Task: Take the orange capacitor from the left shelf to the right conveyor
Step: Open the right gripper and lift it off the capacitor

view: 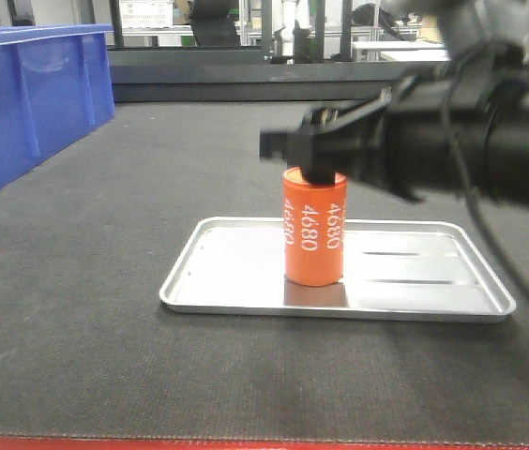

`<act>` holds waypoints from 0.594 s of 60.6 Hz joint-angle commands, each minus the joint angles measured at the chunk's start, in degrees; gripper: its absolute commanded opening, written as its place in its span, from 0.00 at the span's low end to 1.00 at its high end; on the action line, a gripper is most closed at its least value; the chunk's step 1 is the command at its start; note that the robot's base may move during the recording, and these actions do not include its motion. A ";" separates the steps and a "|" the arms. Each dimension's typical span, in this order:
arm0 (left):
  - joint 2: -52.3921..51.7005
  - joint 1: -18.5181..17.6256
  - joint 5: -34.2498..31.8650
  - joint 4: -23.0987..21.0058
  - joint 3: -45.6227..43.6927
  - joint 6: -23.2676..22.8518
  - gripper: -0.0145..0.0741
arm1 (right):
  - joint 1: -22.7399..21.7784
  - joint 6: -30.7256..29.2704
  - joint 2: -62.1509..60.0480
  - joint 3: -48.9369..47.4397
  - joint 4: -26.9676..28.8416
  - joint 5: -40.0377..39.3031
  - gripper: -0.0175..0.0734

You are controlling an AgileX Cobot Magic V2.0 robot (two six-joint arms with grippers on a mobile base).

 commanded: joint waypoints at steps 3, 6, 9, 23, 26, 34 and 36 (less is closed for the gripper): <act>0.58 -0.32 -4.75 -0.31 -0.45 0.00 0.05 | -0.03 0.29 -6.31 -1.34 -0.43 -4.29 0.86; 0.58 -0.32 -4.75 -0.31 -0.45 0.00 0.05 | -0.03 0.29 -8.28 -1.34 -0.43 -3.03 0.86; 0.58 -0.32 -4.75 -0.31 -0.45 0.00 0.05 | -0.03 0.29 -10.40 -1.34 -0.43 -1.61 0.86; 0.58 -0.32 -4.75 -0.31 -0.45 0.00 0.05 | -0.03 0.29 -24.07 -1.34 -0.88 9.57 0.65; 0.58 -0.32 -4.75 -0.31 -0.45 0.00 0.05 | -0.03 0.29 -27.32 -1.34 -0.88 12.84 0.50; 0.58 -0.32 -4.75 -0.31 -0.45 0.00 0.05 | -0.03 0.35 -34.62 -1.34 -0.82 20.97 0.26; 0.58 -0.32 -4.75 -0.31 -0.45 0.00 0.05 | -0.03 0.35 -36.02 -1.34 -0.82 22.24 0.27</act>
